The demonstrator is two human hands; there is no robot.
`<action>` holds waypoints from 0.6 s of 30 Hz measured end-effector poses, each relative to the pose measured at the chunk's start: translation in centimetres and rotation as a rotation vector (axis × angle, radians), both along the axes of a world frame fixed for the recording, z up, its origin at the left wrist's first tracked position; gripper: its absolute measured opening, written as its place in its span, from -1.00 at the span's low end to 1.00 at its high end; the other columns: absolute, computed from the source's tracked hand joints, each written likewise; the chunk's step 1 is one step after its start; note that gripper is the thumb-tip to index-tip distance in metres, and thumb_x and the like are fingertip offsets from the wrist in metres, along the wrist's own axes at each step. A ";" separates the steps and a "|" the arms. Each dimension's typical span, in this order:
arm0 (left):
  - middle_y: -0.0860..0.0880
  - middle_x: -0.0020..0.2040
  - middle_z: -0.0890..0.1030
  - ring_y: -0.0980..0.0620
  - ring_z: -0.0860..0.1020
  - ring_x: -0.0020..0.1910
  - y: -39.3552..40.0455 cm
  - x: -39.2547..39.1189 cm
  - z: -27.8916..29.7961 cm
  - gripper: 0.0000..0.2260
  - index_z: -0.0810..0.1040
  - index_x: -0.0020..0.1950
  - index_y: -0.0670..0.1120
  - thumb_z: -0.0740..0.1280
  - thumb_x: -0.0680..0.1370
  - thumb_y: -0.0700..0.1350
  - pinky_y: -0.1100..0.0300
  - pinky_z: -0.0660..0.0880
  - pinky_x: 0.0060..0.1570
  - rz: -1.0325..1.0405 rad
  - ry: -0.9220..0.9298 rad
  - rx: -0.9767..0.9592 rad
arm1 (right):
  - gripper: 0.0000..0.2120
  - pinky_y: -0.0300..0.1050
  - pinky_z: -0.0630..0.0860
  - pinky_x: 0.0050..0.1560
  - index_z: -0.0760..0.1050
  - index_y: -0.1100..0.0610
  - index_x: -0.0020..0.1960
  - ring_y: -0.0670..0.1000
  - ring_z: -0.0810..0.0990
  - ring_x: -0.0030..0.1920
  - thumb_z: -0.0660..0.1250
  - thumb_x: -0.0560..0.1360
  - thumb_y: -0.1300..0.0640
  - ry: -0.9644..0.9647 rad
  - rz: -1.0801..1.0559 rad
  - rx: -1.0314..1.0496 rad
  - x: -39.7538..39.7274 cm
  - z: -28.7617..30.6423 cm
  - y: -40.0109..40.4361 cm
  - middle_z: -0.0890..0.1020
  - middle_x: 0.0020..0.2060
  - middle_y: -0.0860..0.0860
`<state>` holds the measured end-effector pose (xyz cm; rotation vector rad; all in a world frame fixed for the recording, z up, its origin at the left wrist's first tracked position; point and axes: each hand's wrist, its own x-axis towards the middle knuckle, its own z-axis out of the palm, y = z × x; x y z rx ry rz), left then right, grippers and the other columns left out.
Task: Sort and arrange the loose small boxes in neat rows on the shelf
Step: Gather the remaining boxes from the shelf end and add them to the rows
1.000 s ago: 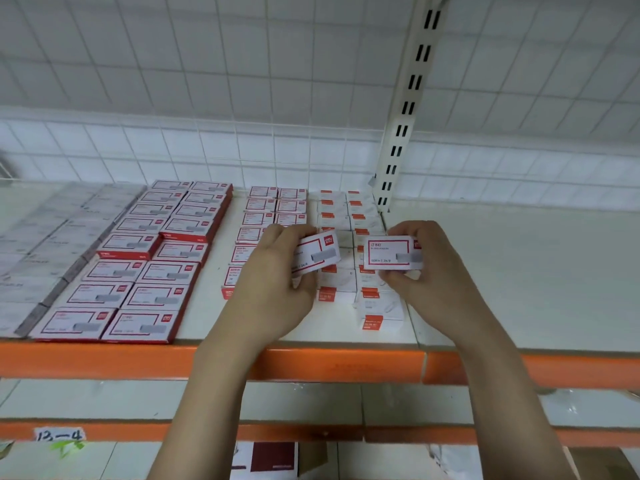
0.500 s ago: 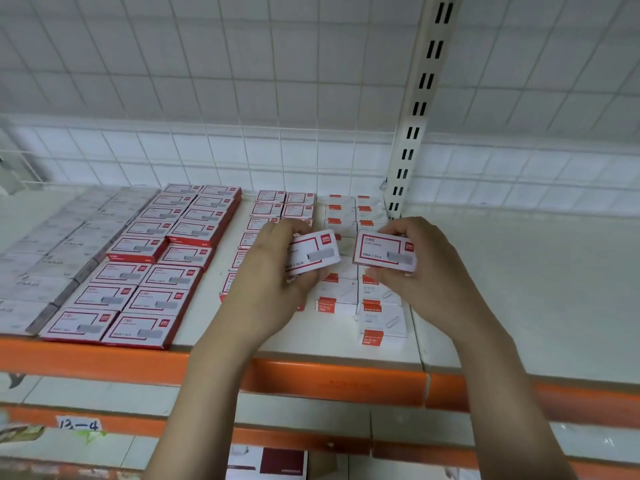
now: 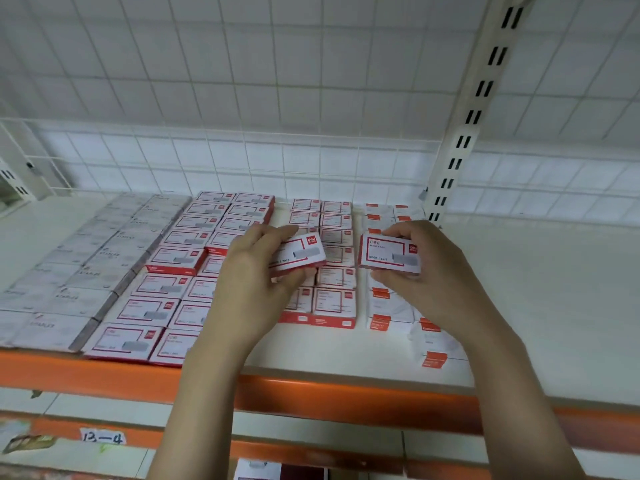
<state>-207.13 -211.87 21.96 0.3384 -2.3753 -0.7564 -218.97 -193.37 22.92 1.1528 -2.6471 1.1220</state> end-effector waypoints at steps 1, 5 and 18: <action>0.03 0.02 0.50 -0.04 0.48 0.04 -1.1 0.3 0.0 -0.57 0.53 0.23 -0.08 0.47 0.38 -0.09 0.12 0.43 0.04 0.001 -0.005 -0.009 | -0.60 -0.61 0.34 -0.19 0.31 -0.11 0.11 -0.20 0.38 0.04 0.45 0.40 0.04 -0.001 -0.010 -0.001 0.4 0.1 -0.9 0.39 -0.01 -0.21; -0.02 0.03 0.58 -0.11 0.49 0.02 -6.5 2.1 0.0 -0.57 0.58 0.17 -0.07 0.40 0.32 -0.03 0.21 0.31 0.05 0.010 -0.045 -0.107 | -0.58 -0.57 0.30 -0.18 0.38 -0.02 0.14 -0.18 0.40 0.00 0.46 0.36 -0.04 0.052 -0.048 0.017 2.5 0.4 -5.5 0.40 -0.02 -0.15; 0.03 0.08 0.57 -0.04 0.44 0.08 -17.7 8.1 -0.7 -0.59 0.57 0.19 0.00 0.47 0.36 -0.02 0.25 0.24 0.07 -0.118 -0.139 -0.076 | -0.60 -0.56 0.20 -0.08 0.46 0.00 0.20 -0.17 0.36 0.02 0.44 0.40 0.03 0.020 -0.032 0.137 9.8 -1.2 -16.6 0.41 -0.01 -0.12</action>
